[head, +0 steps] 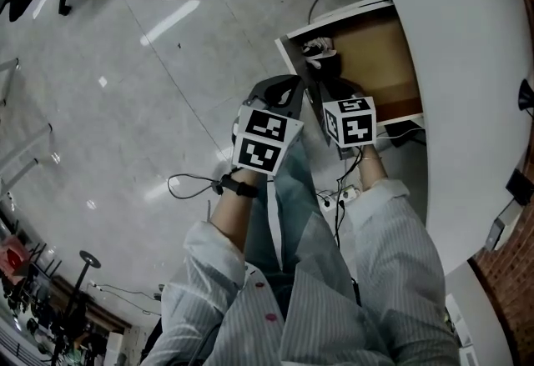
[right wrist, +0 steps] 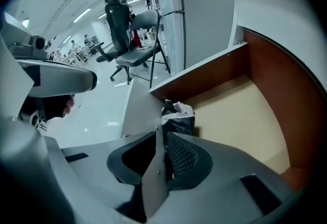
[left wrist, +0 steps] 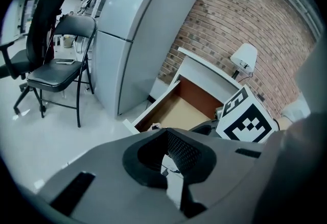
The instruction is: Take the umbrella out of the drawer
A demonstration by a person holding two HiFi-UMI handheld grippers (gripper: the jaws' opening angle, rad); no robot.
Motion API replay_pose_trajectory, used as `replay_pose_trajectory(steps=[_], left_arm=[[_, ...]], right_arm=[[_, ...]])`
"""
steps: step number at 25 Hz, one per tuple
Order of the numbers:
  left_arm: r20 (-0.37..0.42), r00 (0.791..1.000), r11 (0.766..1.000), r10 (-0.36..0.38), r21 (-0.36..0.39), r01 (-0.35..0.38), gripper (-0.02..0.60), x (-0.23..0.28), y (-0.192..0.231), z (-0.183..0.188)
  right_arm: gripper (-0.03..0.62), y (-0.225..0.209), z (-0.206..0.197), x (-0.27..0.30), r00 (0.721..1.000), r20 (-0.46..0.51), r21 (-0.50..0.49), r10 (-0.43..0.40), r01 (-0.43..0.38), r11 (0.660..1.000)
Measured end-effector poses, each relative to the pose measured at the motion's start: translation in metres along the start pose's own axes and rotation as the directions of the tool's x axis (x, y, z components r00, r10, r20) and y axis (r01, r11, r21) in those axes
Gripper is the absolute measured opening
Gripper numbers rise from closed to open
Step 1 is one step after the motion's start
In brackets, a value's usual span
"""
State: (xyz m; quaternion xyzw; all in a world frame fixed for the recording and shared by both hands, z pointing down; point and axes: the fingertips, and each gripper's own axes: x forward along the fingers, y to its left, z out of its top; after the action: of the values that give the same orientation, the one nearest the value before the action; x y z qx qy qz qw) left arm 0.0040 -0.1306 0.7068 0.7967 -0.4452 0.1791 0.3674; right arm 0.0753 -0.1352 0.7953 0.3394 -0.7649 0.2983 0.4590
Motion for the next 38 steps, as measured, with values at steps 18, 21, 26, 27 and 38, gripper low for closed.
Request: replay_pose_trajectory(steps=[18,21,26,27,38], left_arm=[[-0.092,0.995,0.998,0.038,-0.05,-0.043,0.009,0.011,0.025,-0.022],[-0.091,0.995,0.998,0.04,-0.054,-0.045,0.009,0.009,0.026,-0.023],[-0.113,0.993,0.998,0.045,-0.048,-0.05,0.009,0.008,0.029,-0.031],[-0.117,0.992,0.998,0.048,-0.046,-0.053,0.009,0.006,0.03,-0.032],[-0.118,0.992,0.997,0.05,-0.051,-0.057,0.009,0.003,0.032,-0.031]], right_arm=[[0.282,-0.033,-0.042,0.043,0.979,-0.194,0.057,-0.059,0.072,0.996],[0.282,-0.039,-0.049,0.048,0.973,-0.22,0.055,-0.068,0.082,0.995],[0.282,-0.049,-0.057,0.059,0.962,-0.259,0.036,-0.086,0.099,0.994],[0.282,-0.049,-0.057,0.06,0.961,-0.263,0.032,-0.09,0.102,0.994],[0.249,-0.044,-0.057,0.067,0.96,-0.279,0.059,-0.015,0.033,0.998]])
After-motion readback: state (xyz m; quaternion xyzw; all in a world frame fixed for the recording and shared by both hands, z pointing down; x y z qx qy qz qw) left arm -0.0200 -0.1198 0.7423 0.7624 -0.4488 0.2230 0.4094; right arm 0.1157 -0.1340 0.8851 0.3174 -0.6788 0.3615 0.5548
